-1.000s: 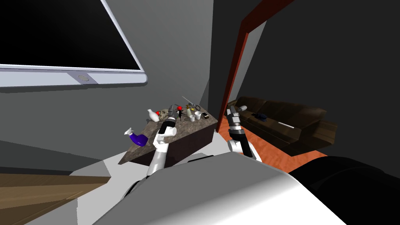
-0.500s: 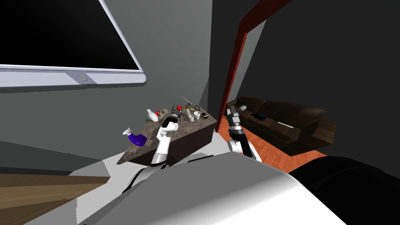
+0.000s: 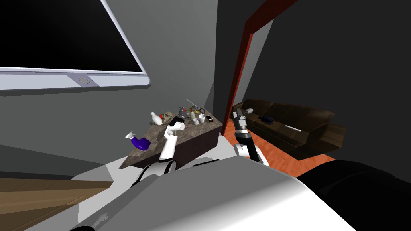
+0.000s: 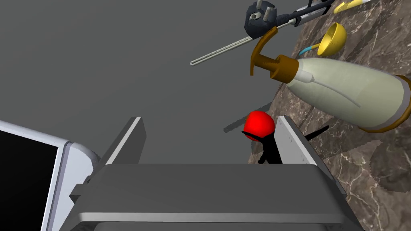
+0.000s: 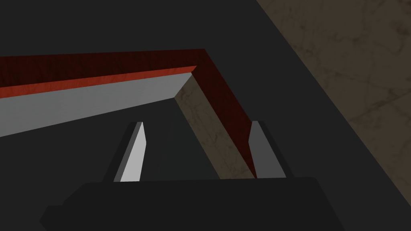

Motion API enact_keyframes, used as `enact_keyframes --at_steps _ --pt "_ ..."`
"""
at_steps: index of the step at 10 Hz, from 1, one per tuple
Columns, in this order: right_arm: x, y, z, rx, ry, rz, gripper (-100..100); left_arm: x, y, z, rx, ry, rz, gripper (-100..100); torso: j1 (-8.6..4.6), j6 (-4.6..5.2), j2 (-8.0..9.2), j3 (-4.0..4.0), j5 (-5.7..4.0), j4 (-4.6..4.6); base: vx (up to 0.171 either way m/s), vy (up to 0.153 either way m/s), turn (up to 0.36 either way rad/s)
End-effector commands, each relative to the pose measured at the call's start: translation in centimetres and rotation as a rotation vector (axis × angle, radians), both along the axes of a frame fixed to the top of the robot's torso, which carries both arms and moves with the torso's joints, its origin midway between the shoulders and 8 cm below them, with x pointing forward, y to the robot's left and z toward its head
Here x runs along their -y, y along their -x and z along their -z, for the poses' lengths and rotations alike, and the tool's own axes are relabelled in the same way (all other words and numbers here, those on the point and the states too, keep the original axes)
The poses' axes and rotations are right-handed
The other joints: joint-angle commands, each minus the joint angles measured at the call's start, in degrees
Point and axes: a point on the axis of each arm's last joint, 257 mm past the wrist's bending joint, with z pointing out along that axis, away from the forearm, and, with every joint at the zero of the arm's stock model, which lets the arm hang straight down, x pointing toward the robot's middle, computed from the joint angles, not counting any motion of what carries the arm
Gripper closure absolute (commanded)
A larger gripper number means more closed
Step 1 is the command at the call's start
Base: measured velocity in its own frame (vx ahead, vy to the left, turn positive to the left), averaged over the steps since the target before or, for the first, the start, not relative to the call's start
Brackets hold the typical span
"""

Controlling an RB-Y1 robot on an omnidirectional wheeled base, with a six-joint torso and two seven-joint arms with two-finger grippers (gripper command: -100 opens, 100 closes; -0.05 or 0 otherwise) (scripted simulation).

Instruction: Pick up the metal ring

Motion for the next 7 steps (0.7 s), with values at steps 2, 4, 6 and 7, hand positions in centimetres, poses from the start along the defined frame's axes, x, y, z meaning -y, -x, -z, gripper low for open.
enact_keyframes --at_steps 2,4,6,7 --pt "0.0 0.0 0.0 0.000 0.000 0.000 0 0.9 -1.4 1.3 -0.068 0.006 0.012 -100 -0.01 0.01 0.00 0.00 0.00 0.00 -0.003 -0.009 0.005" --pt "0.0 0.0 0.0 0.000 0.000 0.000 0 1.7 -2.4 2.5 -0.130 0.010 0.023 -100 -0.02 0.01 0.00 0.00 -0.01 0.00 -0.002 -0.009 0.006" --pt "0.0 0.0 0.0 0.000 0.000 0.000 0 2.4 -3.3 3.8 -0.192 0.011 0.033 -100 0.00 0.00 0.00 0.00 0.00 0.00 -0.001 -0.003 0.005" --pt "0.0 0.0 0.0 0.000 0.000 0.000 0 3.3 -3.8 3.8 -0.229 0.011 0.044 -100 0.02 0.00 0.00 0.00 0.01 0.00 -0.001 0.001 0.011"
